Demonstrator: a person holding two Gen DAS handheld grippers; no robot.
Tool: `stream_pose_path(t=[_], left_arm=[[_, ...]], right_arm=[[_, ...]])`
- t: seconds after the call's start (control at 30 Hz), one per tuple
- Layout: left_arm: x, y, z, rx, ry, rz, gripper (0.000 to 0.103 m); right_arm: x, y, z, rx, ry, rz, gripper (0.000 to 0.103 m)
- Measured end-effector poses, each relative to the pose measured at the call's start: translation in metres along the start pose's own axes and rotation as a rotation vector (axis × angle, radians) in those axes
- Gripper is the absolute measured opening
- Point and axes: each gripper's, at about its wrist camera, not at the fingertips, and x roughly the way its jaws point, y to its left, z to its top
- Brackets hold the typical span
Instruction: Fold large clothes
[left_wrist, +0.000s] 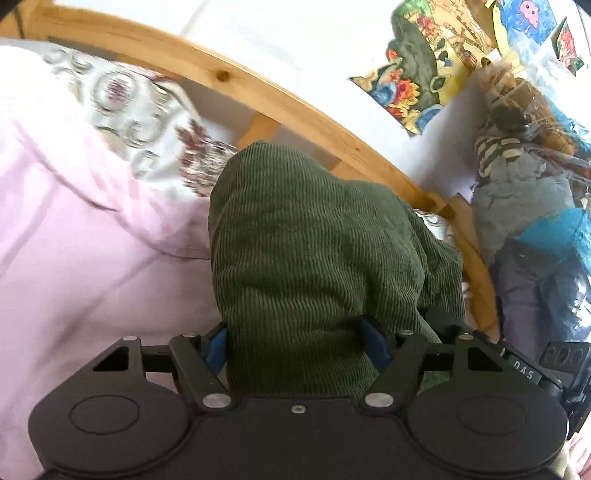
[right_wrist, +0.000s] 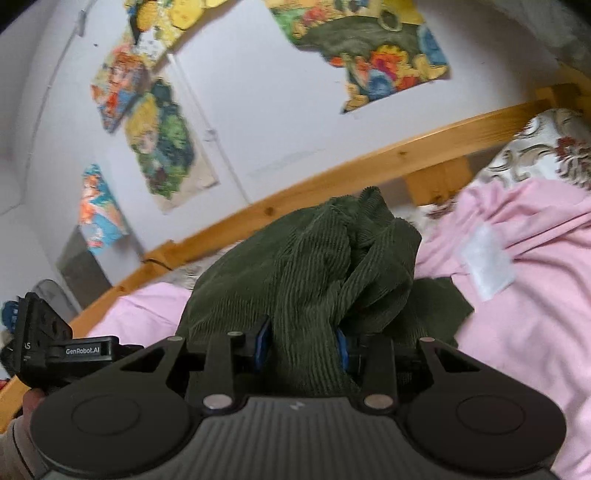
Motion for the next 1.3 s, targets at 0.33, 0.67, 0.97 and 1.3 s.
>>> stream_pose_path(t=[0.33, 0.67, 0.97, 1.3], left_arm=[[0.003, 0.036, -0.042, 0.044, 0.032, 0.128, 0.077], [-0.019, -0.016, -0.037, 0.242, -0.033, 0.375, 0.100], [-0.076, -0.060, -0.052, 0.304, -0.139, 0.380, 0.102], [-0.155, -0.077, -0.112, 0.299, -0.228, 0.467, 0.102]], right_arm=[[0.036, -0.003, -0.064, 0.079, 0.055, -0.148, 0.055], [0.016, 0.025, -0.058, -0.029, 0.007, -0.180, 0.095], [-0.037, 0.065, -0.057, -0.148, -0.084, -0.244, 0.103], [-0.128, 0.102, -0.076, -0.236, -0.142, -0.256, 0.103]])
